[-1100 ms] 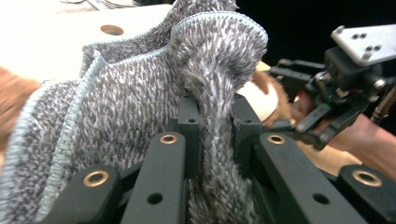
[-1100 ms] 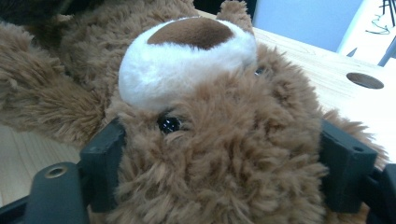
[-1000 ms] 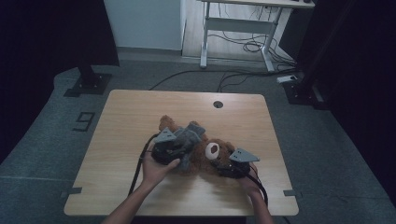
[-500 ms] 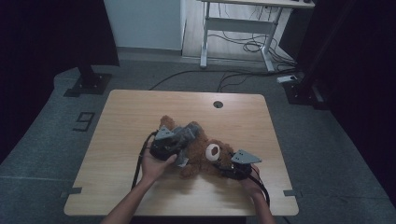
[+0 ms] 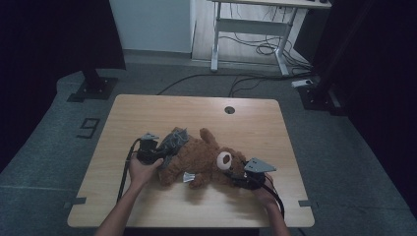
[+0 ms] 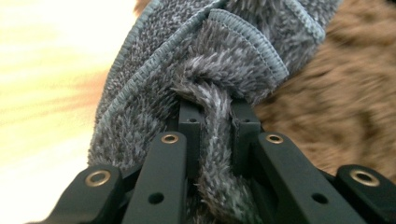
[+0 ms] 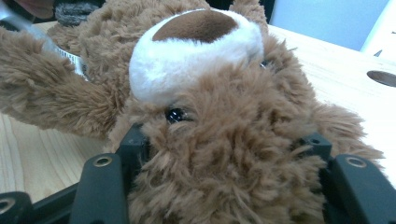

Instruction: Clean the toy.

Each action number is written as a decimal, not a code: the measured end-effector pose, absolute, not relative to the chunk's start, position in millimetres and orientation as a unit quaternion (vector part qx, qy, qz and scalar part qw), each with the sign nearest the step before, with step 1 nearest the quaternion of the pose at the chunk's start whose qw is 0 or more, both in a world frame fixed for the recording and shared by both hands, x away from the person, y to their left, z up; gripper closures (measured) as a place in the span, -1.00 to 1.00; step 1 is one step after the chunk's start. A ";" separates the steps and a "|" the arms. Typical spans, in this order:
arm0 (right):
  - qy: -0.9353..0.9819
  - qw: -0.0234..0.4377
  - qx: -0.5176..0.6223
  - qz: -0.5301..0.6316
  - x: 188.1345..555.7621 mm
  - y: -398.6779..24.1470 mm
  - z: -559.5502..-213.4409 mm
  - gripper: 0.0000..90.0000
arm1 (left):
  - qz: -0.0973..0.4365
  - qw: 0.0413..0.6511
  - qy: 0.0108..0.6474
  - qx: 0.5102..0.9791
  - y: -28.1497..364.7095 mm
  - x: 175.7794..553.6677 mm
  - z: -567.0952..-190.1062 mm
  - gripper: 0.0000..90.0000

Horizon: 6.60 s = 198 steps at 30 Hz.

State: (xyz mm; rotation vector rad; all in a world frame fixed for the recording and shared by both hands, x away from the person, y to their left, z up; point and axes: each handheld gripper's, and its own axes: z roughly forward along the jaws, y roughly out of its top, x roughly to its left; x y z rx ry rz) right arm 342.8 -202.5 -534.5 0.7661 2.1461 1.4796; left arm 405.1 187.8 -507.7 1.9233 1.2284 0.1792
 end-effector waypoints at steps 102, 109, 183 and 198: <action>0.767 0.205 0.290 0.535 344.9 -203.5 -537.3 -0.14 | 0.111 0.379 0.494 0.775 301.3 284.4 -518.2 0.62; 0.770 0.208 0.289 0.530 343.7 -202.4 -535.3 -0.33 | 0.150 0.368 0.489 0.776 282.1 286.7 -509.8 -0.22; 0.717 0.261 0.379 0.523 316.8 -228.1 -522.7 -0.49 | 0.165 0.449 0.399 0.782 184.2 288.4 -485.8 -0.20; 0.730 0.233 0.400 0.503 274.0 -233.0 -545.6 -0.48 | 0.181 0.437 0.415 0.777 214.8 258.9 -507.4 -0.15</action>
